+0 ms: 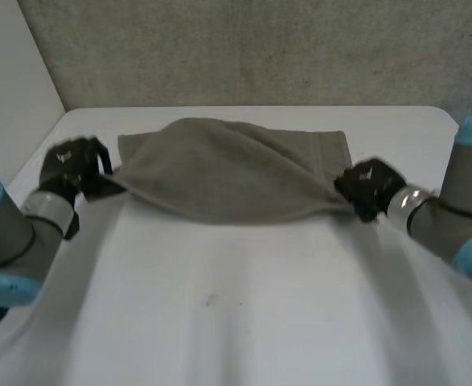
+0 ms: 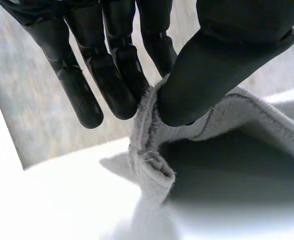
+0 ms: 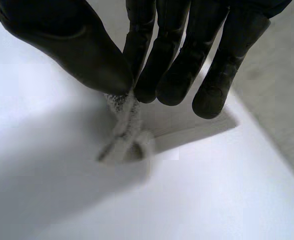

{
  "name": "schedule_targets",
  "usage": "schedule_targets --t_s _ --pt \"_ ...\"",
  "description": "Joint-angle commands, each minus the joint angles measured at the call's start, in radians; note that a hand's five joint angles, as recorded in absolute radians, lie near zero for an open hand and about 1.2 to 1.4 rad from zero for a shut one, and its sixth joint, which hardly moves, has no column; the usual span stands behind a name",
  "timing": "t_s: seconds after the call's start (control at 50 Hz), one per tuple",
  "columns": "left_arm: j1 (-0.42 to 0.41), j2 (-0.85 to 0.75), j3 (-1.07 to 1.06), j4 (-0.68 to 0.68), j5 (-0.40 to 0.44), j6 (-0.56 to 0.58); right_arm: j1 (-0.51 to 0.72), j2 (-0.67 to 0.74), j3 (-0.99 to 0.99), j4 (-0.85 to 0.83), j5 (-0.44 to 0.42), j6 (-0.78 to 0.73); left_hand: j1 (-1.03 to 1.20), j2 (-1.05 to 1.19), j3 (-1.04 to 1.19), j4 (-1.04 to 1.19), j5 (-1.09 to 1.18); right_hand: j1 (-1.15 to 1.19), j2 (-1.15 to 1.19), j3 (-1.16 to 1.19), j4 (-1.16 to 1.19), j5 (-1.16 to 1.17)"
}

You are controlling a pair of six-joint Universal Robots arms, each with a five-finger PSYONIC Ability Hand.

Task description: Fold the towel.

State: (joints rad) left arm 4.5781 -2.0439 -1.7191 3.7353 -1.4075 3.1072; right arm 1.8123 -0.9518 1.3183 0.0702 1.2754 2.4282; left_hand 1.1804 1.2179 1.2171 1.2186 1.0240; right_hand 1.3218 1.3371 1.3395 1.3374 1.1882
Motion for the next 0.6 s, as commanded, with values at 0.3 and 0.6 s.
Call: schedule_targets --t_s 0.3,0.6 --pt "0.124 0.603 -0.393 -0.393 0.153 0.352 -0.217 -0.619 0.332 0.375 -0.037 -0.147 0.216 0.178 0.179 0.178 0.198 0.074 0.059 0.057 0.059 0.034" --pt "0.112 0.307 -0.193 -0.224 0.303 0.384 -0.15 -0.259 0.058 0.298 -0.005 -0.192 0.216 0.178 0.179 0.178 0.198 0.074 0.059 0.057 0.059 0.034"
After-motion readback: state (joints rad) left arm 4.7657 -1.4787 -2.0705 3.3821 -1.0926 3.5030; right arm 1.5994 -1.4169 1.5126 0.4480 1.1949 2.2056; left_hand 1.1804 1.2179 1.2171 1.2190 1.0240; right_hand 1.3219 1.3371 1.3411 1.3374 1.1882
